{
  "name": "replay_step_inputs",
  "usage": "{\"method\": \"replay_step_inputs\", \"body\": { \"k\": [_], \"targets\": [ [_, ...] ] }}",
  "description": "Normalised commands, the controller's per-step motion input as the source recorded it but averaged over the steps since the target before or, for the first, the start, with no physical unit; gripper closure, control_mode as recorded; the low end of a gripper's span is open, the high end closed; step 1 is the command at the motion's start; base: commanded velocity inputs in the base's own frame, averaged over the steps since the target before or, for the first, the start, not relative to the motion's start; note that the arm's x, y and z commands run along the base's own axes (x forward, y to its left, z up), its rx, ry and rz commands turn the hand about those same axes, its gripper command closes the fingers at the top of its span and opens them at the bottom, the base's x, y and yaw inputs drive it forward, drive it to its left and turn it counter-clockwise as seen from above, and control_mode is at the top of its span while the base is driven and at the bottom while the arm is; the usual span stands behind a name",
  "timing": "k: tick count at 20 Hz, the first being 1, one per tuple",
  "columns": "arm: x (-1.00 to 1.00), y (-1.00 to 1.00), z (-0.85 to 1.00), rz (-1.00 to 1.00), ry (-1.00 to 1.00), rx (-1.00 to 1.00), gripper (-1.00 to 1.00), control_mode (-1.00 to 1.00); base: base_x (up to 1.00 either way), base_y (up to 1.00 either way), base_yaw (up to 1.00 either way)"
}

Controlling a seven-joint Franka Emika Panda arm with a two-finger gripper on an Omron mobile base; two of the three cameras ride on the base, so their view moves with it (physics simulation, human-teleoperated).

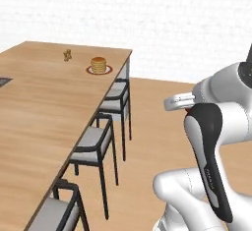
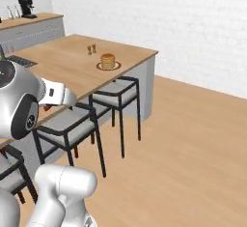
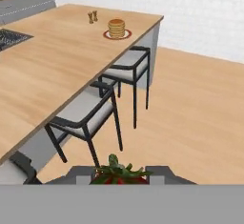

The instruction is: Take the strawberry from the fridge and place it on top of the pancake, located on the dining counter.

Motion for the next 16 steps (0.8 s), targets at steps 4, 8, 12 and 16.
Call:
{"method": "replay_step_inputs", "body": {
  "k": [4,8,12,16],
  "targets": [
    [0.0,0.0,0.0,0.0,0.0,0.0,1.0,1.0,0.98,-0.73,0.35],
    [0.0,0.0,0.0,0.0,0.0,0.0,1.0,1.0,0.99,-0.67,0.35],
    [0.0,0.0,0.0,0.0,0.0,0.0,1.0,1.0,0.98,-0.7,0.35],
    [0.0,0.0,0.0,0.0,0.0,0.0,1.0,1.0,0.91,-0.76,0.35]
  ]
}}
